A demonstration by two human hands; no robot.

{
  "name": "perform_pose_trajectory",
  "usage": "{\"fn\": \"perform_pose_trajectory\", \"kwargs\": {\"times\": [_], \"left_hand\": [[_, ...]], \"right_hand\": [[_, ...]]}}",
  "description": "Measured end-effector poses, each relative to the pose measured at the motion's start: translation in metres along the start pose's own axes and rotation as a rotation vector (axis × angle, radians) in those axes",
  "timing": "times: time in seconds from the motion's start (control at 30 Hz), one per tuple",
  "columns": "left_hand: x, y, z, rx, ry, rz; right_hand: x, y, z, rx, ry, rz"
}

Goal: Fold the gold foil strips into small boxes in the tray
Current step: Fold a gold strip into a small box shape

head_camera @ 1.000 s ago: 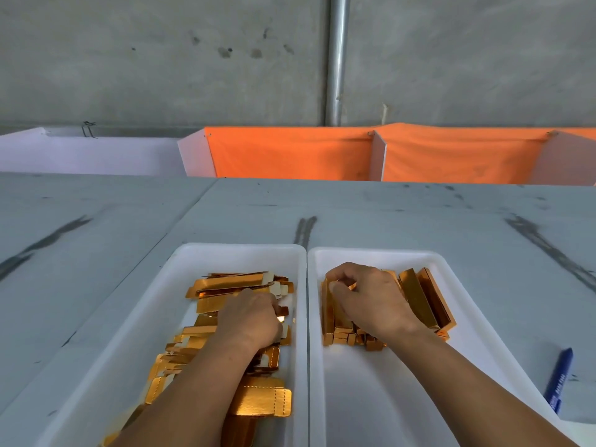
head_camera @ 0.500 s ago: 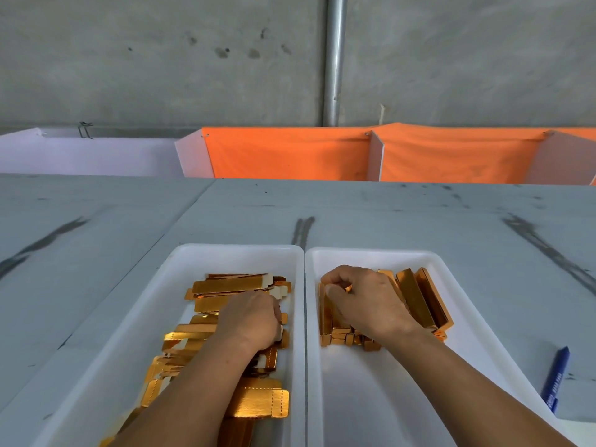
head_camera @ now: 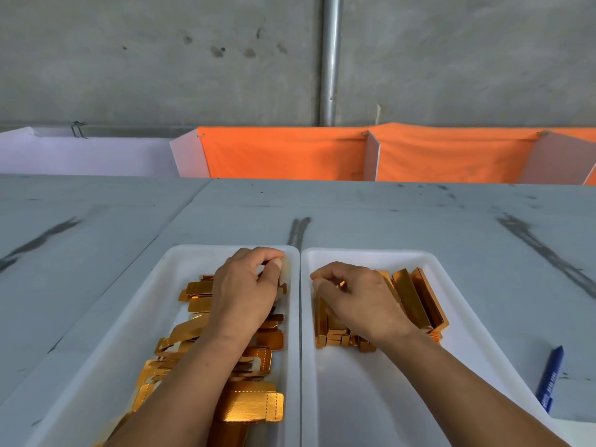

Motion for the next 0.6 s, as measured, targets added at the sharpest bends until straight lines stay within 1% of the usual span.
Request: {"fn": "perform_pose_trajectory", "kwargs": {"times": [0.07, 0.13, 0.2, 0.27, 0.37, 0.5, 0.6], "left_hand": [[-0.008, 0.0, -0.004, 0.021, -0.068, -0.064], [-0.015, -0.002, -0.007, 0.053, -0.173, -0.083], [-0.021, -0.005, -0.01, 0.087, -0.254, -0.082], [-0.023, -0.008, -0.012, 0.123, -0.292, -0.064], [-0.023, -0.011, -0.014, 0.183, -0.289, -0.036], [-0.018, -0.014, -0.016, 0.271, -0.22, -0.026], [-0.012, -0.017, -0.016, 0.353, -0.183, 0.034]], "right_hand": [[0.005, 0.0, -0.003, 0.018, -0.015, 0.149], [0.011, -0.001, -0.006, 0.064, -0.03, 0.302], [0.015, 0.0, -0.008, 0.098, -0.05, 0.375], [0.016, 0.0, -0.007, 0.109, -0.087, 0.393], [0.011, 0.001, -0.006, 0.094, -0.154, 0.412], [0.005, 0.003, -0.003, 0.044, -0.217, 0.417], [0.001, 0.006, 0.0, 0.003, -0.248, 0.45]]}}
Point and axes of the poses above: each hand's wrist, its own z-axis towards the middle knuckle, its own y-axis out of the back of the hand, x = y × z, the point moved 4 cm from there along z, towards the middle knuckle, and after that the axes turned 5 degrees about -x, right-handed, at the moved point
